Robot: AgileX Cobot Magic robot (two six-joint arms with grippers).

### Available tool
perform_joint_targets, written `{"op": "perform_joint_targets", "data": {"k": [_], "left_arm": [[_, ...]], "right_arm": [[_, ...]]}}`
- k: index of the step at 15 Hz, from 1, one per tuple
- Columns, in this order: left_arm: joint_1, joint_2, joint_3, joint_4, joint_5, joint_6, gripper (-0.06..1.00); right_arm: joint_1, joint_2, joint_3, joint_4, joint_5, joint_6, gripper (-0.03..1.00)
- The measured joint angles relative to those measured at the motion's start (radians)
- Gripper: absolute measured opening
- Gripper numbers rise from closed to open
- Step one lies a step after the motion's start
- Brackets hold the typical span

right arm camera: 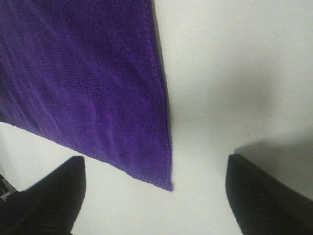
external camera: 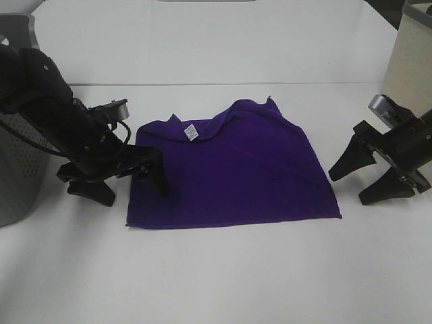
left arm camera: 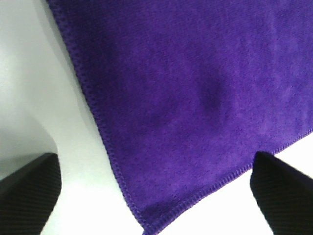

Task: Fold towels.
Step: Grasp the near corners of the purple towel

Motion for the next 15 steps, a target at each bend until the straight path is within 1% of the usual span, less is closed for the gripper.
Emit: {"op": "perform_joint_targets", "data": {"k": [4,5,7,9,10,12,15], "left_arm": [[0.000,0.000,0.000,-0.001,-0.002,-0.005,0.99],[0.000,0.000,0.000,-0.008,-0.002,-0.005,0.99],[-0.003,0.006,0.000,-0.024,-0.007,-0.005,0.97],[-0.032,0.024,-0.009,-0.068,-0.022,-0.005,0.94],[-0.056,0.039,-0.023,-0.094,-0.030,-0.003,0.93],[-0.097,0.079,-0.081,-0.133,-0.016,-0.002,0.91],[-0.130,0.130,-0.172,-0.144,0.025,-0.013,0.89]], "right_arm": [[0.006,0.000,0.000,0.000,-0.004,0.011,0.74],[0.039,-0.004,0.000,-0.018,-0.028,0.020,0.74],[0.113,-0.005,-0.004,-0.020,-0.085,0.031,0.73],[0.176,0.004,-0.007,-0.019,-0.138,0.052,0.70],[0.201,0.013,-0.013,-0.011,-0.146,0.054,0.70],[0.261,0.037,-0.023,0.038,-0.150,0.054,0.69],[0.334,0.055,-0.028,0.078,-0.157,0.054,0.64]]}}
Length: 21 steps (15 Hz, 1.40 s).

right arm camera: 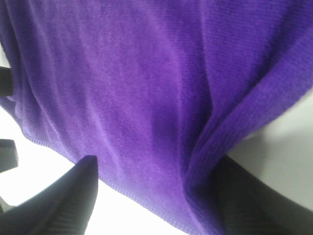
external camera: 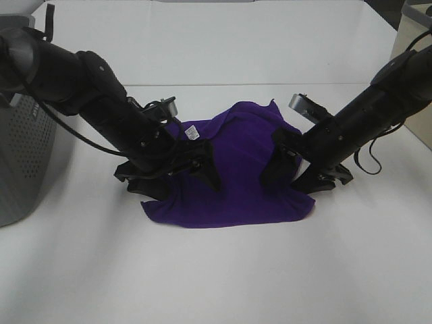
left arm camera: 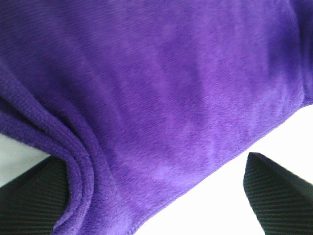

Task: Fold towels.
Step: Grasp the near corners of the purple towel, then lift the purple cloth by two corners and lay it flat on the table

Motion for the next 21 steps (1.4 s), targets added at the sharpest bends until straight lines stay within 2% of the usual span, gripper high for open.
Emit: {"op": "perform_joint_targets", "data": {"k": [2,4,5,8,9,10,12,14,18,21], "left_arm": [[-0.007,0.030,-0.034,-0.021,0.035,-0.013,0.85],[-0.009,0.045,-0.042,-0.036,0.045,-0.036,0.72],[-0.009,0.050,-0.042,-0.035,0.046,-0.040,0.61],[-0.009,0.071,-0.040,-0.033,0.050,-0.041,0.10],[-0.009,0.073,-0.040,-0.034,0.050,-0.041,0.04],[-0.009,0.074,-0.040,-0.033,0.050,-0.041,0.03],[-0.011,0.074,-0.040,-0.017,0.051,-0.041,0.03],[-0.013,0.056,-0.039,0.040,0.070,-0.040,0.03],[-0.019,-0.026,-0.009,0.204,0.068,-0.040,0.03],[-0.019,-0.155,-0.005,0.228,0.075,-0.040,0.03]], "right_arm": [[0.004,0.002,0.000,0.004,-0.005,0.000,0.59],[0.004,0.009,0.000,0.003,-0.007,0.000,0.50],[0.004,0.011,0.000,-0.004,-0.013,0.000,0.42],[0.004,0.019,0.000,-0.044,-0.028,0.027,0.13],[0.004,0.020,0.000,-0.051,-0.029,0.036,0.04],[0.004,0.020,0.000,-0.052,-0.028,0.038,0.01],[0.004,0.018,0.000,-0.052,-0.027,0.046,0.00],[0.009,-0.007,0.004,-0.082,-0.027,0.060,0.00],[0.015,-0.120,0.037,-0.223,-0.046,0.128,0.00],[0.015,-0.319,0.037,-0.215,0.013,0.174,0.00]]}}
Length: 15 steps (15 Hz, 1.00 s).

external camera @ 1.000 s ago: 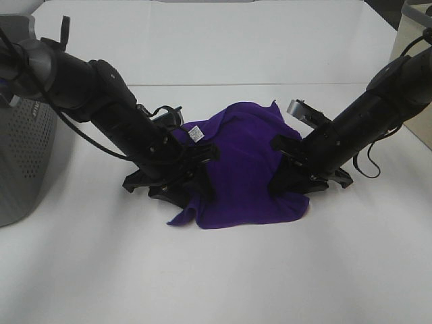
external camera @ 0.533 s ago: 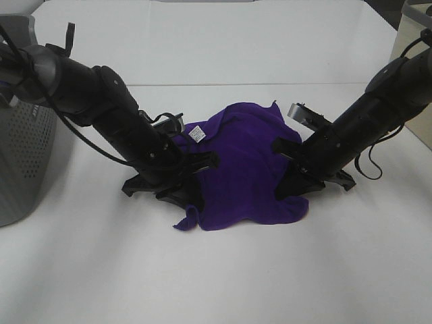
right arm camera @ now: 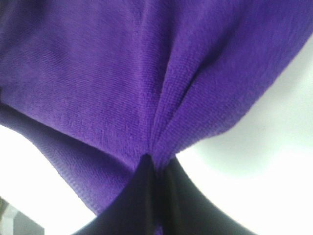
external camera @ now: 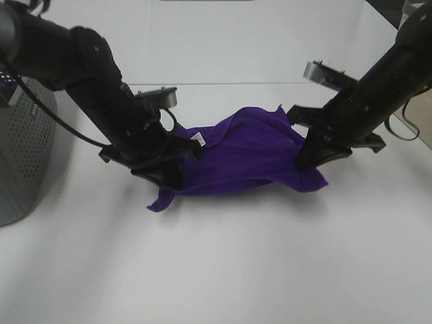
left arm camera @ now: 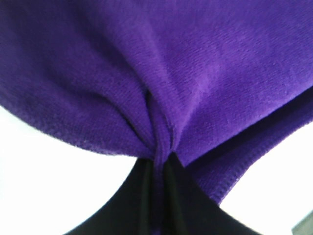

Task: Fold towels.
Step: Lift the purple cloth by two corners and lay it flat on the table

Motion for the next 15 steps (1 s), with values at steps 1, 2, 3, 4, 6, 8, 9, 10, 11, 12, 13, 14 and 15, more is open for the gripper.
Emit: {"op": "perform_joint_targets", "data": {"k": [1,2,3,4,6,8,9,10,11,12,13,14,15], "left_arm": [[0.000,-0.060,0.000,0.001,0.005,-0.001,0.03],[0.000,-0.112,0.000,0.001,0.010,-0.003,0.03],[0.000,-0.139,0.000,0.001,0.012,-0.003,0.03],[0.000,-0.184,0.000,0.000,0.017,-0.004,0.03],[0.000,-0.267,0.000,-0.007,0.022,-0.005,0.03],[0.000,-0.361,0.000,-0.016,0.025,-0.031,0.03],[0.000,-0.378,0.000,-0.016,0.023,-0.035,0.03],[0.000,-0.381,-0.002,-0.016,0.012,-0.035,0.03],[0.000,-0.381,-0.004,-0.016,0.001,-0.035,0.03],[0.000,-0.381,-0.011,-0.016,-0.018,-0.035,0.03],[0.006,-0.380,-0.021,-0.016,-0.037,-0.035,0.03],[0.015,-0.377,-0.037,-0.015,-0.046,-0.035,0.03],[0.028,-0.363,-0.062,-0.012,-0.049,-0.035,0.03]], "right_arm": [[0.000,-0.068,0.000,0.008,0.021,0.015,0.00],[0.000,-0.131,0.000,0.014,0.040,0.035,0.00],[0.000,-0.164,0.000,0.018,0.048,0.040,0.00],[0.000,-0.220,0.000,0.031,0.063,0.052,0.00],[0.000,-0.286,-0.036,0.055,0.106,0.061,0.00],[0.000,-0.335,-0.166,0.073,0.172,0.079,0.00],[0.000,-0.338,-0.201,0.073,0.184,0.080,0.00],[0.000,-0.339,-0.225,0.073,0.189,0.081,0.00],[0.000,-0.339,-0.232,0.072,0.190,0.081,0.00],[0.000,-0.339,-0.235,0.060,0.190,0.081,0.00],[0.000,-0.337,-0.235,0.037,0.187,0.082,0.00],[0.000,-0.326,-0.237,0.017,0.176,0.083,0.00],[0.000,-0.302,-0.249,-0.003,0.168,0.084,0.00]]}}
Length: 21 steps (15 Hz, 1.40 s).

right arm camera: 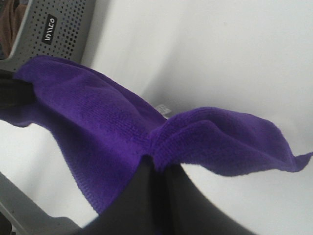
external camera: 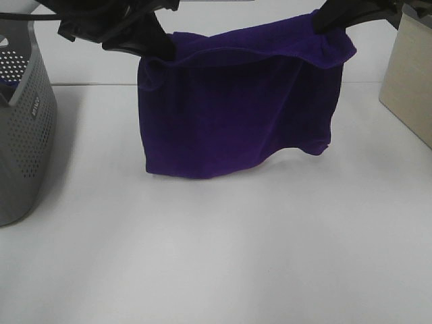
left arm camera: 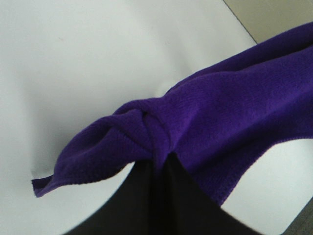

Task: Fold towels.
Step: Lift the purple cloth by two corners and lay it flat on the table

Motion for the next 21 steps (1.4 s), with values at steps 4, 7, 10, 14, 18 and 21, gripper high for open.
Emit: {"op": "perform_joint_targets", "data": {"k": [4,7,10,14,18,21], "left_arm": [[0.019,0.134,-0.166,0.042,-0.001,0.027,0.02],[0.021,0.290,-0.348,0.081,0.000,0.031,0.02],[0.022,0.425,-0.573,0.127,0.009,0.031,0.02],[0.022,0.563,-0.734,0.170,0.116,0.029,0.02],[0.022,0.599,-0.736,0.235,0.278,-0.011,0.02],[0.022,0.604,-0.741,0.258,0.378,-0.029,0.02]], "right_arm": [[0.000,0.179,-0.170,-0.056,-0.042,-0.005,0.00],[0.000,0.331,-0.378,-0.121,-0.044,-0.005,0.00],[0.000,0.469,-0.585,-0.164,-0.043,0.001,0.00],[0.000,0.564,-0.637,-0.237,-0.011,0.036,0.00],[0.000,0.600,-0.637,-0.264,0.087,0.084,0.00],[0.000,0.603,-0.637,-0.294,0.181,0.130,0.00]]}}
